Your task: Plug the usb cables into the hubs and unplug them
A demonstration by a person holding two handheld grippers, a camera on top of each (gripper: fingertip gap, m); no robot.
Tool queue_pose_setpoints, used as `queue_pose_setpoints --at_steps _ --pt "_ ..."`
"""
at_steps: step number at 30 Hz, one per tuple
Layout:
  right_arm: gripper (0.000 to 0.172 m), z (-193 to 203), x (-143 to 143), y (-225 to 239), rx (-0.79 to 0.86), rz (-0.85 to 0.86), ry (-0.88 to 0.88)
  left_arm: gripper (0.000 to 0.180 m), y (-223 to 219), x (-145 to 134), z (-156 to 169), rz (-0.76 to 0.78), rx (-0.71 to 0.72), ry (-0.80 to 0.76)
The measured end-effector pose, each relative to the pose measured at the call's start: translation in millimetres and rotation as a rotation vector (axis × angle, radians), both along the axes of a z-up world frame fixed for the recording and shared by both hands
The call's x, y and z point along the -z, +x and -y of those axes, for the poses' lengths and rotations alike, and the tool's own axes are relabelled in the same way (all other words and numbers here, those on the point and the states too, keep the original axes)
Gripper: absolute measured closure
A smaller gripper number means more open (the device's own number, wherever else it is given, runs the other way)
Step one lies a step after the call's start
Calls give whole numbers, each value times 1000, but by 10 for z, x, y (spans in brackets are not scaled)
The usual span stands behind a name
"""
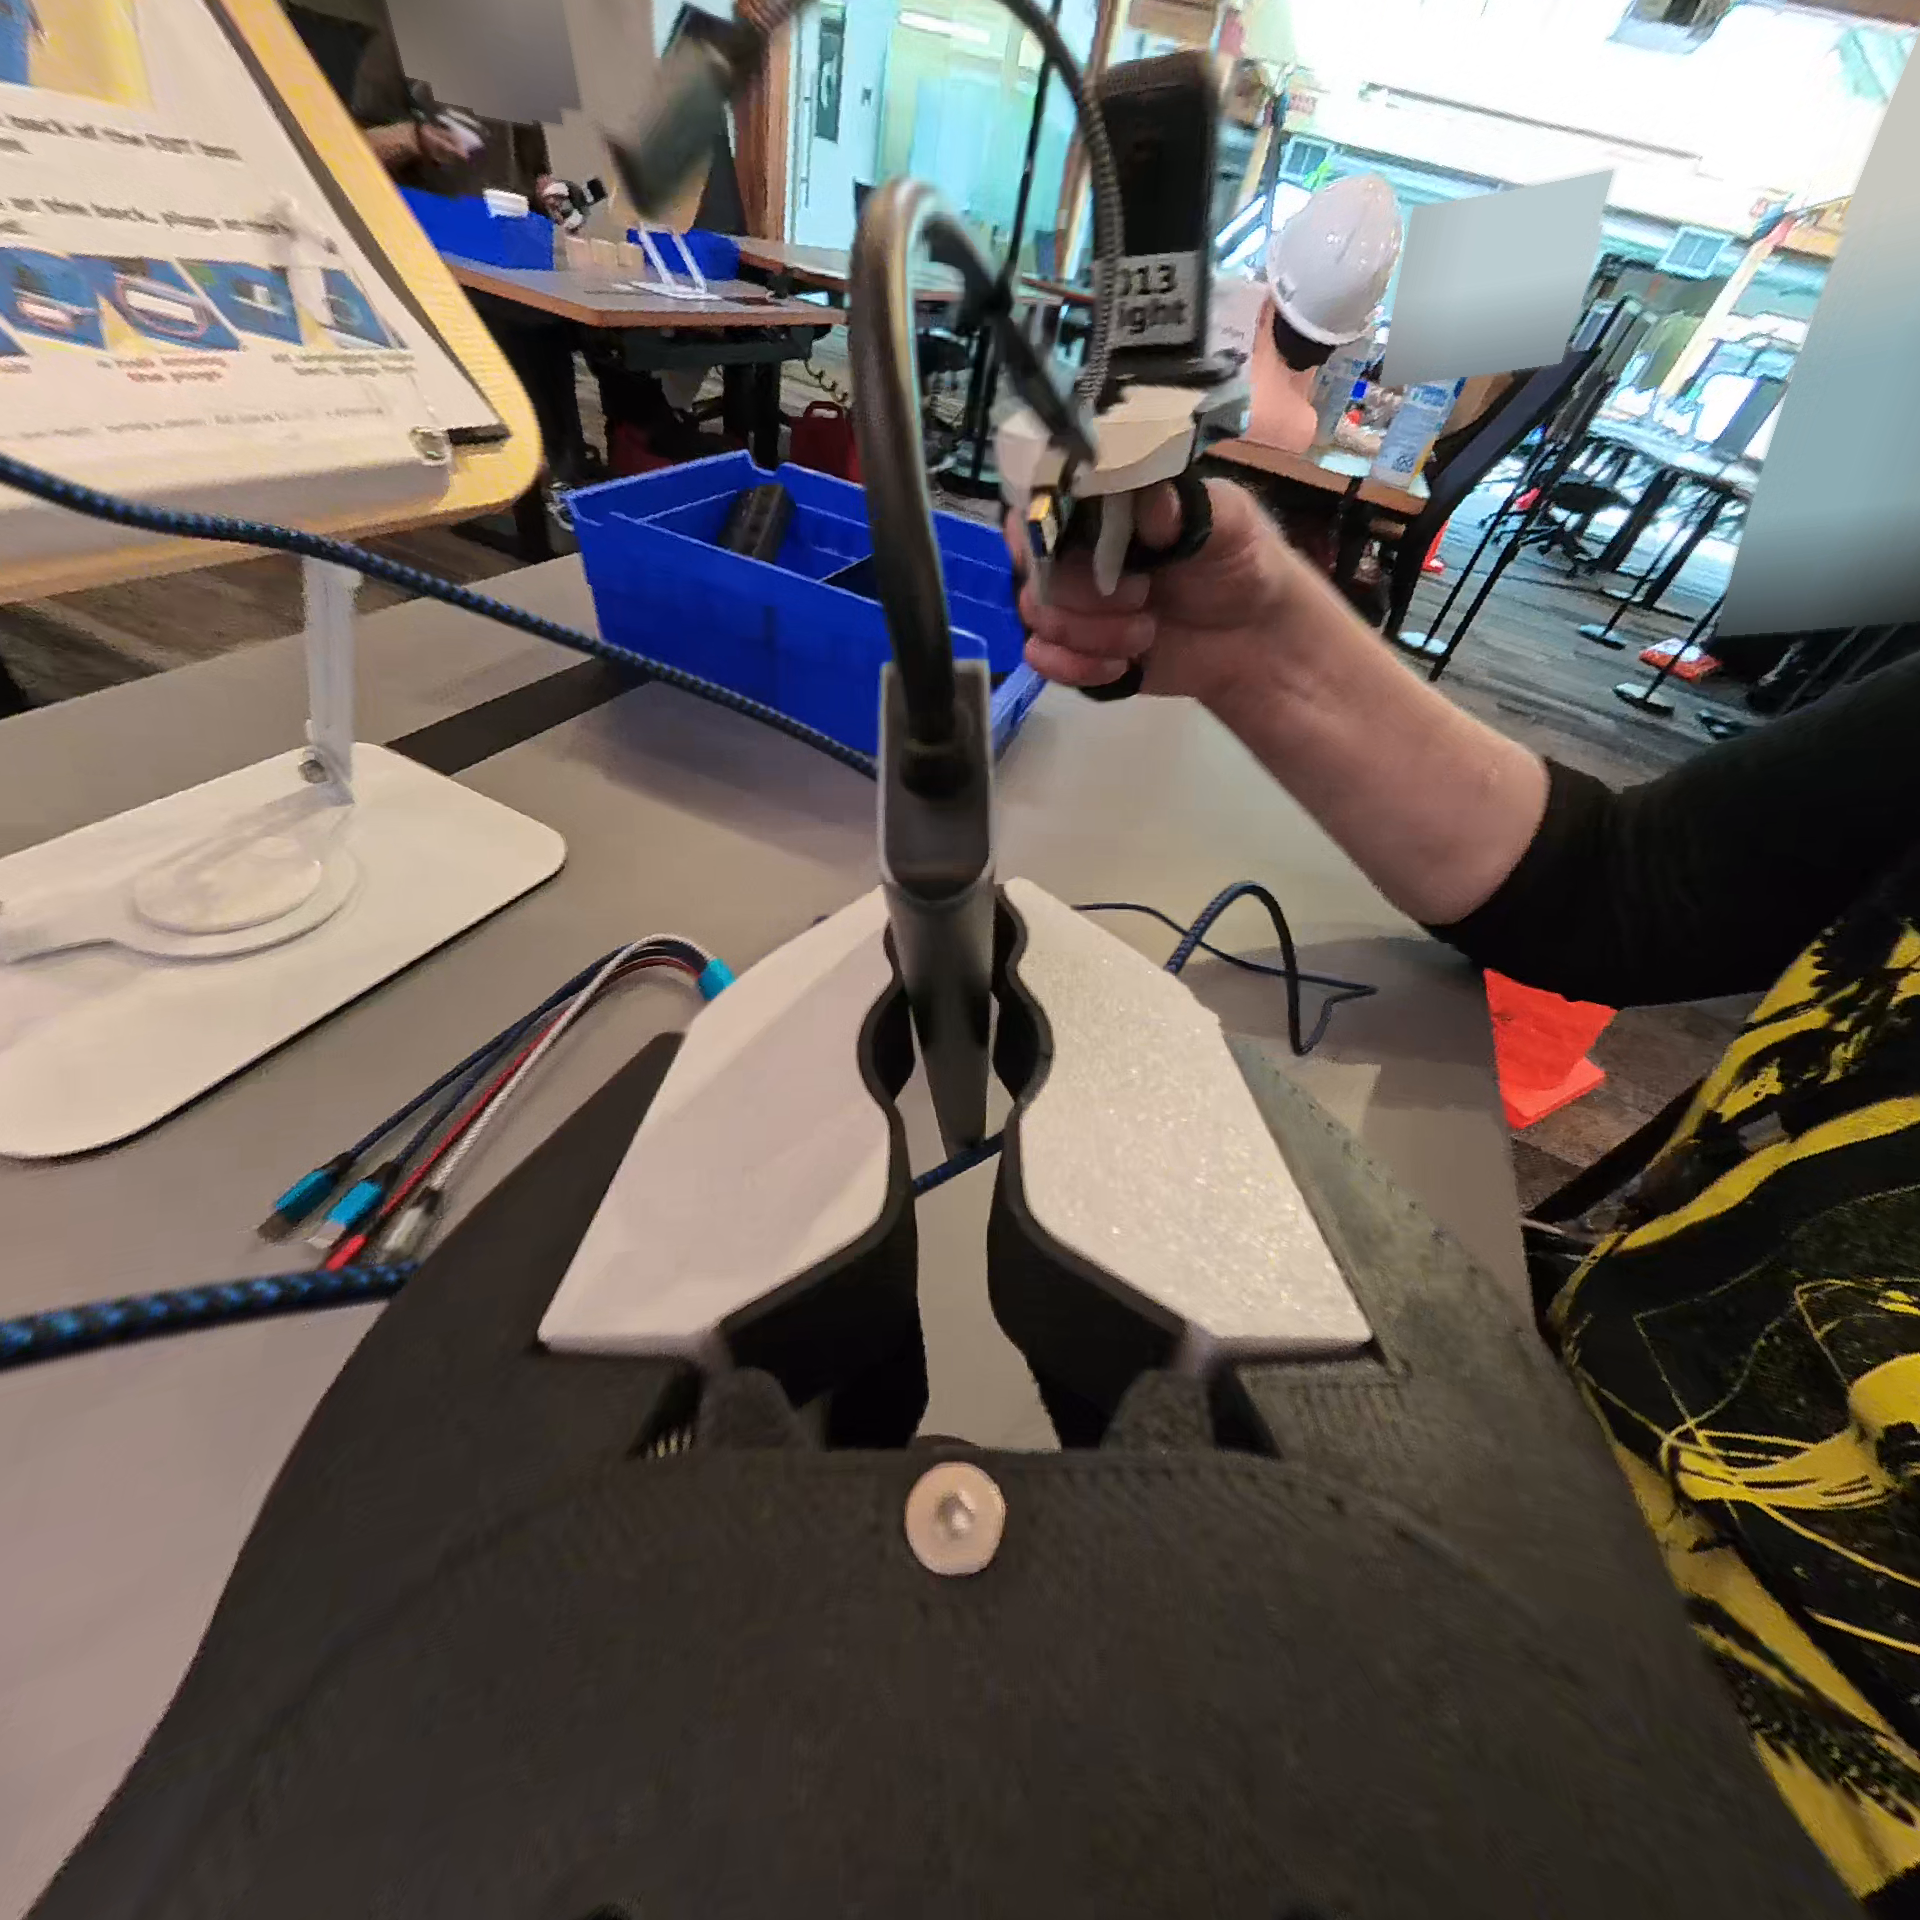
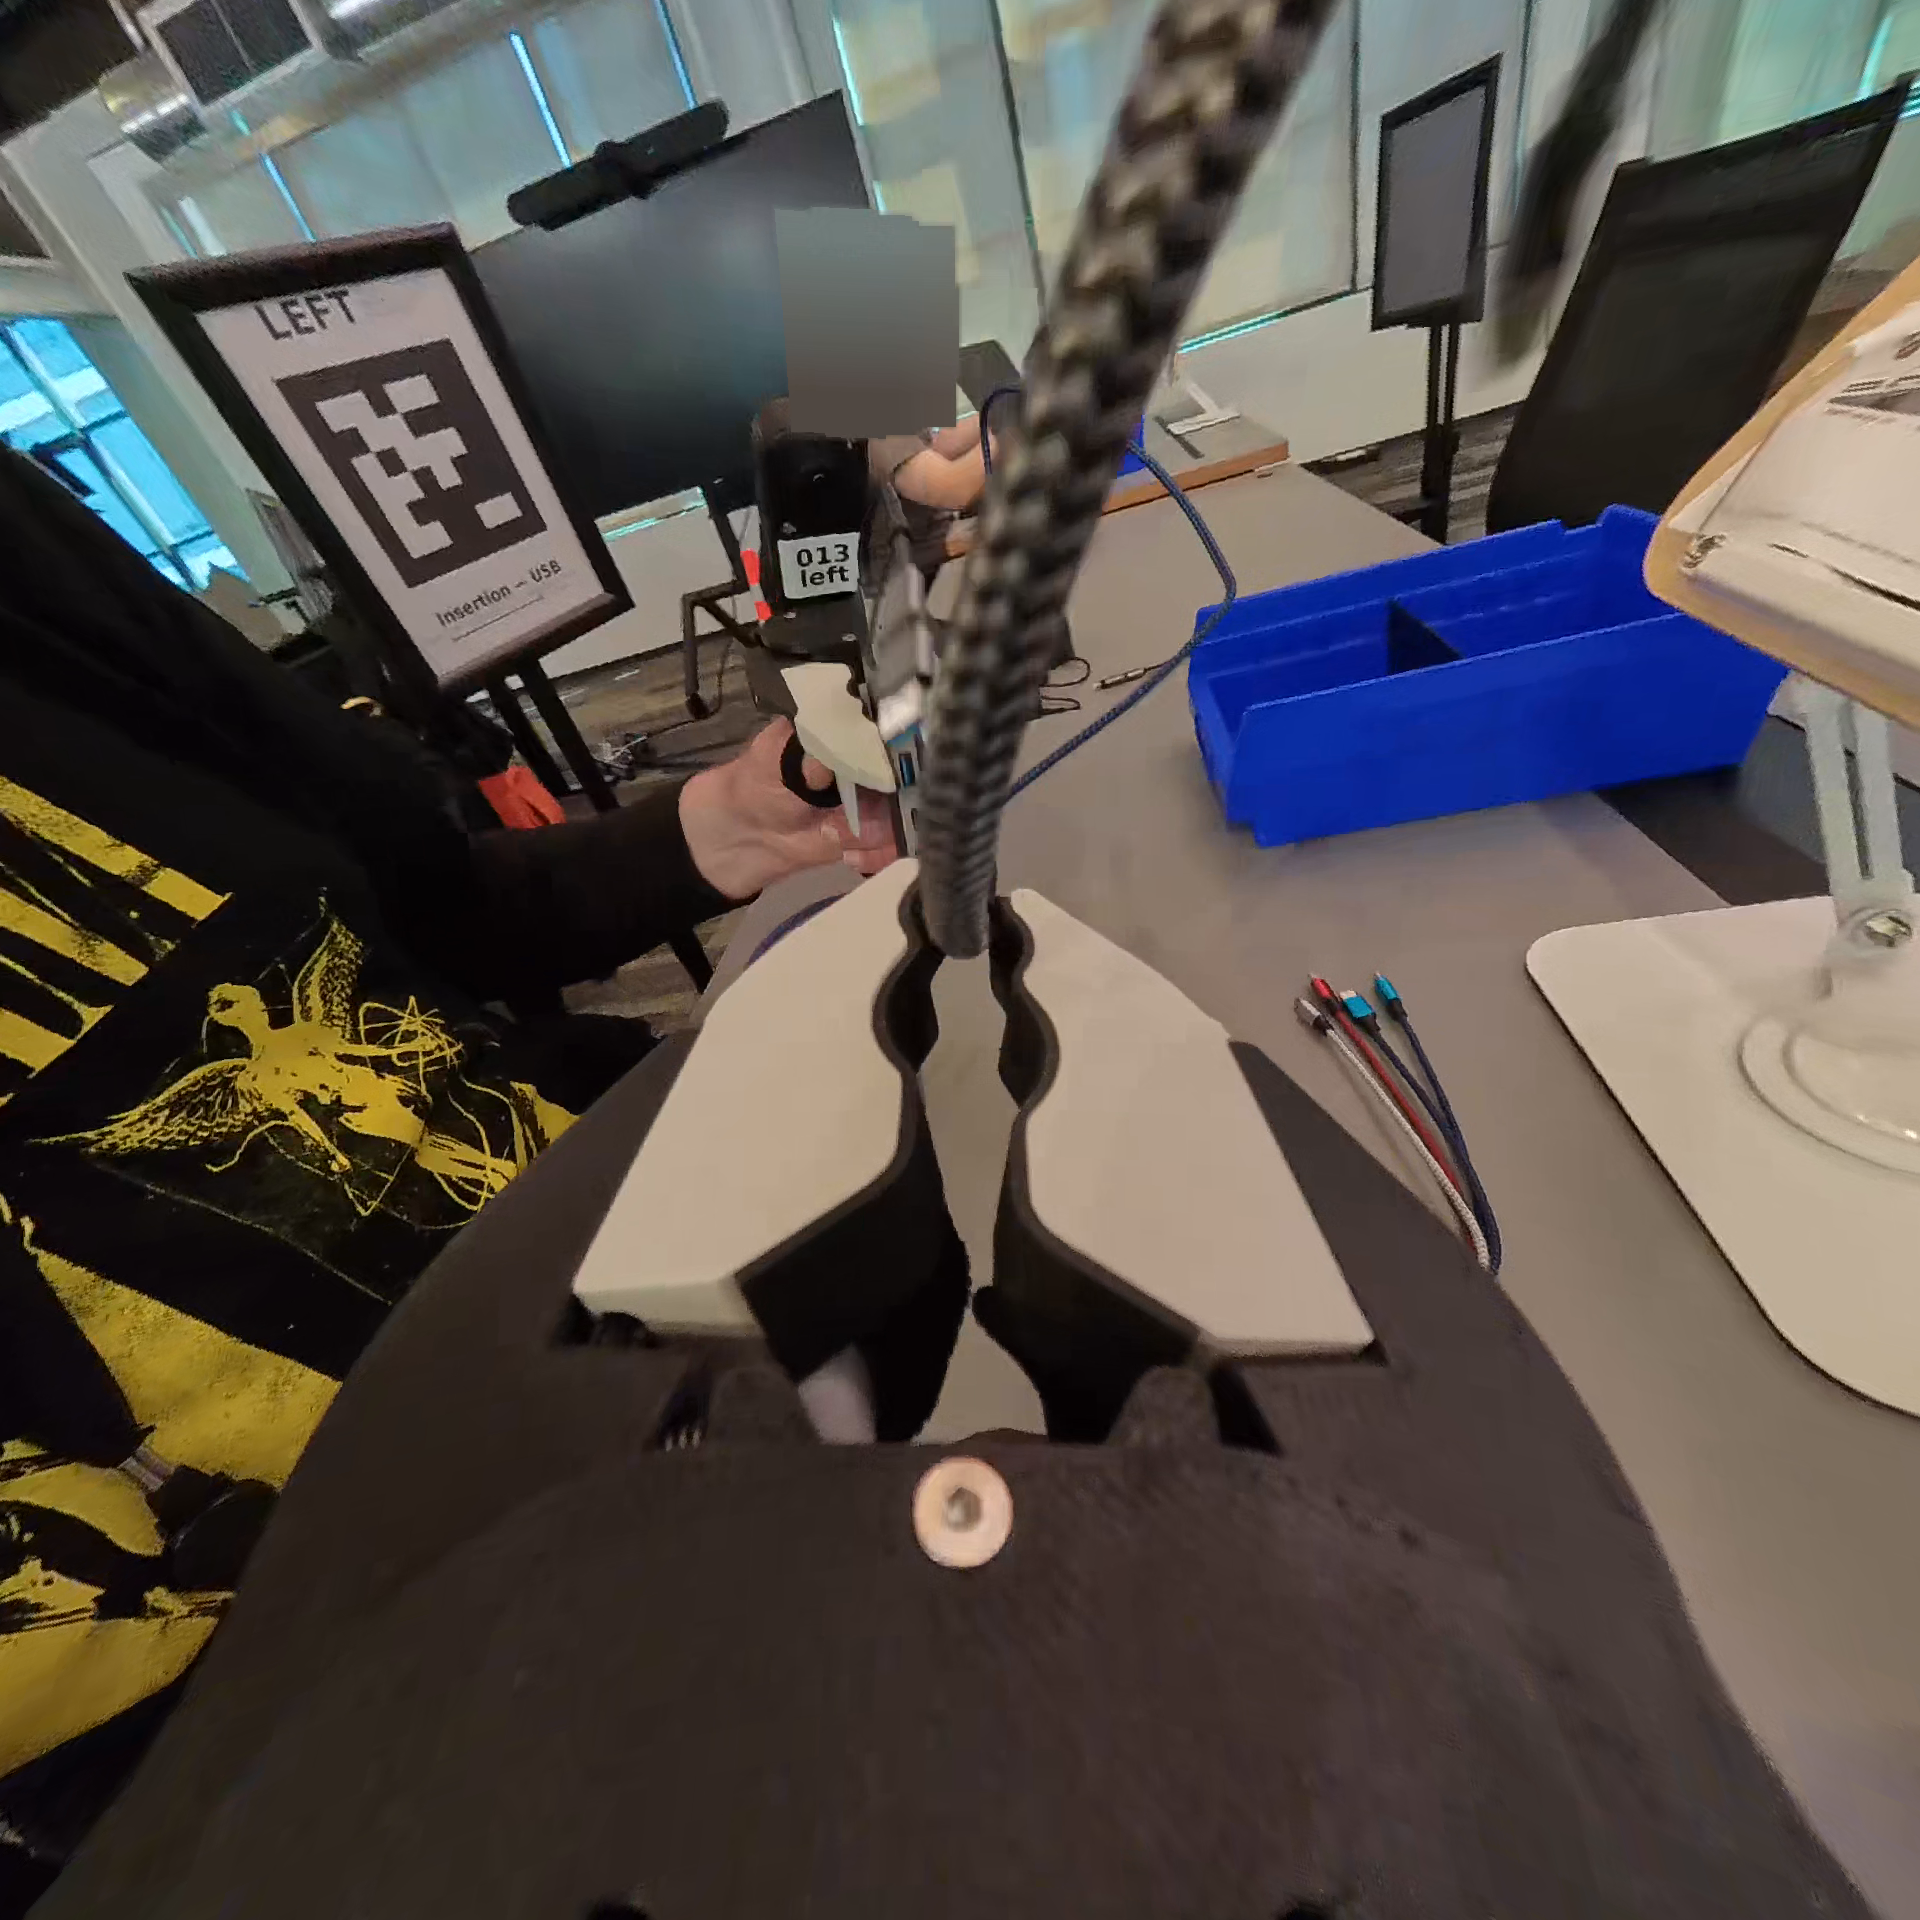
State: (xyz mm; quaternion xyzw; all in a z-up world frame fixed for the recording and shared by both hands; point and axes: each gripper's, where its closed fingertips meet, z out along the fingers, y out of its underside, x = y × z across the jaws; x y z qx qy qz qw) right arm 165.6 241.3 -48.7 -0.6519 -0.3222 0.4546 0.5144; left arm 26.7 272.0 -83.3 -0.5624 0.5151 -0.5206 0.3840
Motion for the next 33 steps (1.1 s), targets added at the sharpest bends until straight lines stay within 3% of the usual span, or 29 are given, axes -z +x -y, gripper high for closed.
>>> queue_pose_setpoints --at_steps 5,10,15,22,24,25,29,33 --pt "163 138 -63 418 170 76 0 169 -166 -25 -99 3 -21 12" --pt "163 344 -171 1318 424 181 -21 169 -257 4 -125 7 -31 14" --pt "163 499 213 2482 704 580 -189 169 -260 -8 -142 22 -33 8" --pt "163 496 1079 3298 745 1054 -465 169 -148 29 -82 6 -9 1" --pt "132 489 1290 3407 735 1146 -535 169 -128 36 -66 -5 -4 5" --pt "126 483 1321 3419 730 1165 -536 169 -123 29 -57 -5 -1 5" --pt "128 420 966 3214 801 1106 -397 169 -118 21 -61 -5 -5 -2" --pt "135 325 509 2243 661 926 -177 169 -131 27 -102 -7 -11 0"
